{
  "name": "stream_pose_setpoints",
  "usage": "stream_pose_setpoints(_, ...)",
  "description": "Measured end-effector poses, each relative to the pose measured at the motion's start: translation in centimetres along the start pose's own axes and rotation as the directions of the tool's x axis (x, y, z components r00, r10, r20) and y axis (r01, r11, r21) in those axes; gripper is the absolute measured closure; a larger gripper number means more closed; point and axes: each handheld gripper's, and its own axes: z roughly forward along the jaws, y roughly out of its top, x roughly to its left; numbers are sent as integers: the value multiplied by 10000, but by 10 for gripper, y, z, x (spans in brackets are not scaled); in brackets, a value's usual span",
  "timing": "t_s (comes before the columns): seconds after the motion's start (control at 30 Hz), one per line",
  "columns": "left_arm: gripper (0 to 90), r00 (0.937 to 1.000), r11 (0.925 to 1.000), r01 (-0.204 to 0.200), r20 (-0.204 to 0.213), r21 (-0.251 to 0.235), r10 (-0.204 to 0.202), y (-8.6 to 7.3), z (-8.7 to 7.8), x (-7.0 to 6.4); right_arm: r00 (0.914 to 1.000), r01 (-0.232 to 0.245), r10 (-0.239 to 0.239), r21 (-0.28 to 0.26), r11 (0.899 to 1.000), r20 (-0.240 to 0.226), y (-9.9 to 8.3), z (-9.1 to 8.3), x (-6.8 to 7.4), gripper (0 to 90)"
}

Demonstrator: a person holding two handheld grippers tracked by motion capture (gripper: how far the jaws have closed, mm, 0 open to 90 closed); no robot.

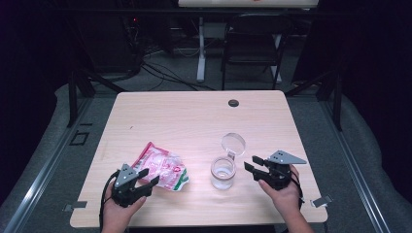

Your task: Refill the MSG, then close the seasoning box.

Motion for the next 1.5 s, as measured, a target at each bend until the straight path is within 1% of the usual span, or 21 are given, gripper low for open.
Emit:
stream_pose_setpoints(0.23, 479, 9998, 9998, -192, 82, 113, 191, 0, 1, -1, 10000, -72, 72, -5, 10000, 51, 0, 0, -2, 553)
stream_pose_setpoints(0.27, 446, 9996, 9996, -254, 107, 159, 252, 0, 2, -1, 9999, -118, 119, -33, 9999, 84, -1, -1, -2, 553)
stream_pose_setpoints(0.4, 426, 9987, 9986, -487, 164, 188, 484, 0, 2, -4, 9998, -162, 162, -21, 9999, 127, -2, -1, -3, 552)
stream_pose_setpoints(0.43, 394, 9981, 9981, -604, 156, 115, 603, 0, 1, -5, 9997, -188, 188, -29, 9998, 129, -2, -2, -3, 552)
stream_pose_setpoints(0.5, 376, 9961, 9965, -835, 289, 36, 834, 2, 0, -9, 9997, -220, 221, -74, 9997, 95, -2, -3, -3, 552)
stream_pose_setpoints(0.6, 372, 9948, 9956, -938, 407, 9, 937, 3, 0, -12, 9996, -276, 277, -95, 9996, 92, -2, -2, -4, 551)
stream_pose_setpoints(0.67, 360, 9925, 9942, -1075, 591, -3, 1073, 2, 0, -15, 9996, -285, 285, -62, 9996, 88, -2, -2, -4, 551)
stream_pose_setpoints(0.7, 360, 9892, 9918, -1274, 731, 34, 1268, 2, 1, -18, 9996, -286, 286, -49, 9996, 73, -2, -2, -4, 551)
stream_pose_setpoints(0.73, 360, 9892, 9918, -1274, 731, 34, 1268, 2, 1, -18, 9996, -274, 275, -46, 9996, 60, -3, -2, -4, 551)
stream_pose_setpoints(0.83, 360, 9833, 9864, -1630, 863, 227, 1605, 0, 2, -22, 9995, -304, 305, -70, 9995, 79, -3, -2, -4, 551)
stream_pose_setpoints(0.87, 360, 9793, 9818, -1866, 869, 359, 1830, -2, 4, -25, 9995, -305, 306, -91, 9995, 83, -3, -2, -4, 550)
stream_pose_setpoints(0.93, 352, 9779, 9799, -1957, 829, 392, 1920, -3, 5, -26, 9996, -271, 271, -83, 9996, 69, -2, -3, -4, 550)
stream_pose_setpoints(1.1, 332, 9688, 9694, -2385, 839, 577, 2333, -7, 9, -32, 9995, -309, 309, -81, 9995, 92, -3, -2, -5, 550)
stream_pose_setpoints(1.13, 323, 9640, 9634, -2597, 763, 665, 2546, -8, 10, -34, 9995, -293, 293, -47, 9996, 97, -3, -2, -4, 549)
stream_pose_setpoints(1.17, 317, 9640, 9634, -2597, 763, 665, 2546, -8, 10, -34, 9995, -293, 293, -47, 9996, 97, -3, -2, -4, 549)
stream_pose_setpoints(1.23, 314, 9602, 9588, -2756, 677, 691, 2711, -9, 11, -35, 9996, -290, 291, -67, 9996, 57, -3, -2, -4, 549)
stream_pose_setpoints(1.27, 310, 9592, 9567, -2817, 474, 730, 2788, -9, 13, -36, 9996, -255, 255, -12, 9997, 88, -3, -2, -4, 548)
stream_pose_setpoints(1.3, 310, 9592, 9567, -2817, 474, 730, 2788, -9, 13, -36, 9996, -255, 255, -12, 9997, 88, -3, -2, -4, 548)
stream_pose_setpoints(1.33, 311, 9505, 9459, -3106, 333, 939, 3089, -11, 14, -36, 9996, -259, 259, -14, 9997, 91, -3, -2, -4, 549)
stream_pose_setpoints(1.43, 311, 9487, 9435, -3161, 323, 991, 3144, -12, 14, -37, 9997, -213, 213, -16, 9998, 82, -3, -3, -4, 548)
stream_pose_setpoints(1.5, 308, 9431, 9373, -3323, 230, 1053, 3317, -11, 14, -39, 9998, -210, 210, -1, 9998, 62, -3, -3, -4, 548)
